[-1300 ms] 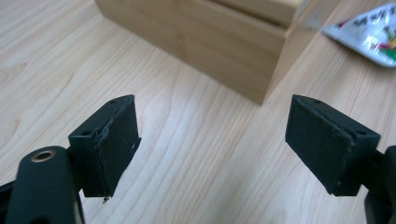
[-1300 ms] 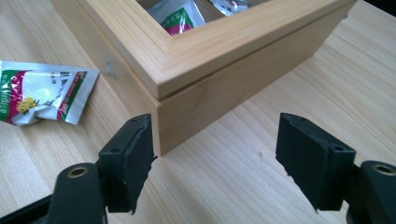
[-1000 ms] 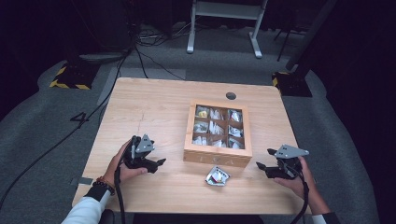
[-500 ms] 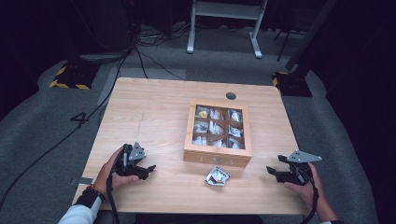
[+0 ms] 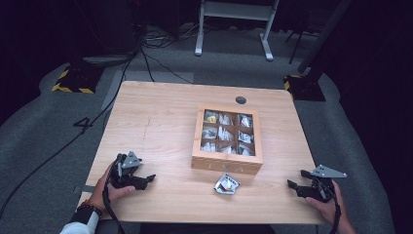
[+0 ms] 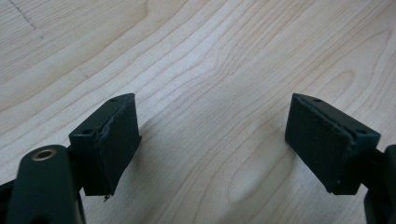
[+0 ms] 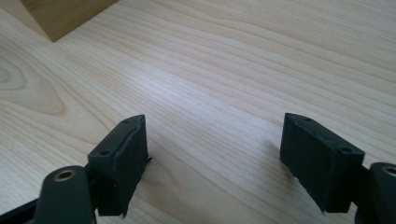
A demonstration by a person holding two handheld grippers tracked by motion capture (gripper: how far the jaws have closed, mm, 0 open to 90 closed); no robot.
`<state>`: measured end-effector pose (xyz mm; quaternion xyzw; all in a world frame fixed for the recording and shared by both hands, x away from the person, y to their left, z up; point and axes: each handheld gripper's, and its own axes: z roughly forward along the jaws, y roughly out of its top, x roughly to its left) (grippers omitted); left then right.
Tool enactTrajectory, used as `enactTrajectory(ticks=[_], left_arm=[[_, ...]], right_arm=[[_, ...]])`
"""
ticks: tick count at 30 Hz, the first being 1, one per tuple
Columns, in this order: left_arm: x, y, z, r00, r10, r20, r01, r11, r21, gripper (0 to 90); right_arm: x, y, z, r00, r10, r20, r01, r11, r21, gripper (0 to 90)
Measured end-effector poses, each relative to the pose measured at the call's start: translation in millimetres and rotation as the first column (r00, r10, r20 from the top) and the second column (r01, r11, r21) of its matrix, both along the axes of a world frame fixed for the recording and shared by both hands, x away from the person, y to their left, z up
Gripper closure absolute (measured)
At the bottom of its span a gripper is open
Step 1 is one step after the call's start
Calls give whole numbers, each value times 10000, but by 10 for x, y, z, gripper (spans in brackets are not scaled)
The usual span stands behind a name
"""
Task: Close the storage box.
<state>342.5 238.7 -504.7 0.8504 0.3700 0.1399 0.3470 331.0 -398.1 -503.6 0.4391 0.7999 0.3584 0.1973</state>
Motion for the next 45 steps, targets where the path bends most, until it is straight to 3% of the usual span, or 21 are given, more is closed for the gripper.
enactTrajectory(ticks=[4,23,45], left_arm=[[-17,16,1,10000,76,2,-76,10000,11,180],[-45,12,-1,9995,315,-10,-315,9995,-13,178],[-29,24,0,9998,183,0,-183,9998,34,168]], right_arm=[[-37,-14,0,9998,-114,144,117,9997,-202,224],[-7,-19,-6,9993,-381,-59,380,9992,-137,170],[-7,-20,-6,9993,-367,-55,366,9992,-145,170]])
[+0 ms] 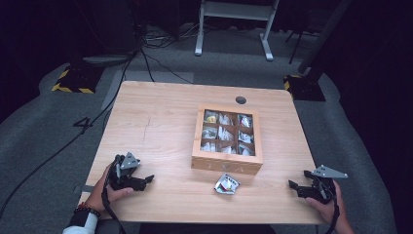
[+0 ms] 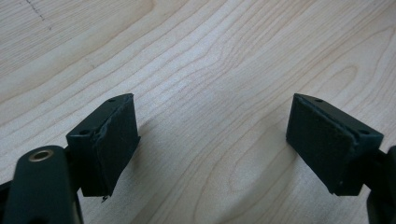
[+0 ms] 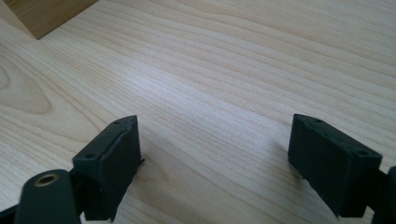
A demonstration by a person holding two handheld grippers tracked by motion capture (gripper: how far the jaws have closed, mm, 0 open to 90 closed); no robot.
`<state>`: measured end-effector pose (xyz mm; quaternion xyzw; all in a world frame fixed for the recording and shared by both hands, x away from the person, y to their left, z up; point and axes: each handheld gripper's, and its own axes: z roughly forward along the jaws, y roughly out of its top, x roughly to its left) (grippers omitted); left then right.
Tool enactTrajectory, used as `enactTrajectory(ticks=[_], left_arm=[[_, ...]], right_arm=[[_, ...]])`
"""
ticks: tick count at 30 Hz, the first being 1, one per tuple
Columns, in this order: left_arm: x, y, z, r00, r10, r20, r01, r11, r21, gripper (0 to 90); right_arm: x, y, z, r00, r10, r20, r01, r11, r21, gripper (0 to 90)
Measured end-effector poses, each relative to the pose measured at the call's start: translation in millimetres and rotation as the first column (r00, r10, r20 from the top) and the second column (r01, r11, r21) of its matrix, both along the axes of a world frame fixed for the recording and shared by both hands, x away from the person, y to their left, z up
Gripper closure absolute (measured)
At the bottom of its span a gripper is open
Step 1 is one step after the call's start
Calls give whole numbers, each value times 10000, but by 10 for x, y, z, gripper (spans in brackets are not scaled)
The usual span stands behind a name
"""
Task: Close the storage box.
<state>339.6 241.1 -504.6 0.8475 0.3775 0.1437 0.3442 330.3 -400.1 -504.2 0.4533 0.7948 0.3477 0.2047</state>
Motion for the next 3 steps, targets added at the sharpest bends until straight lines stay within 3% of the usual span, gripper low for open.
enactTrajectory(ticks=[3], left_arm=[[4,-2,-3,10000,29,-2,-29,10000,-29,165]], right_arm=[[0,0,0,10000,-7,-1,7,10000,4,170]])
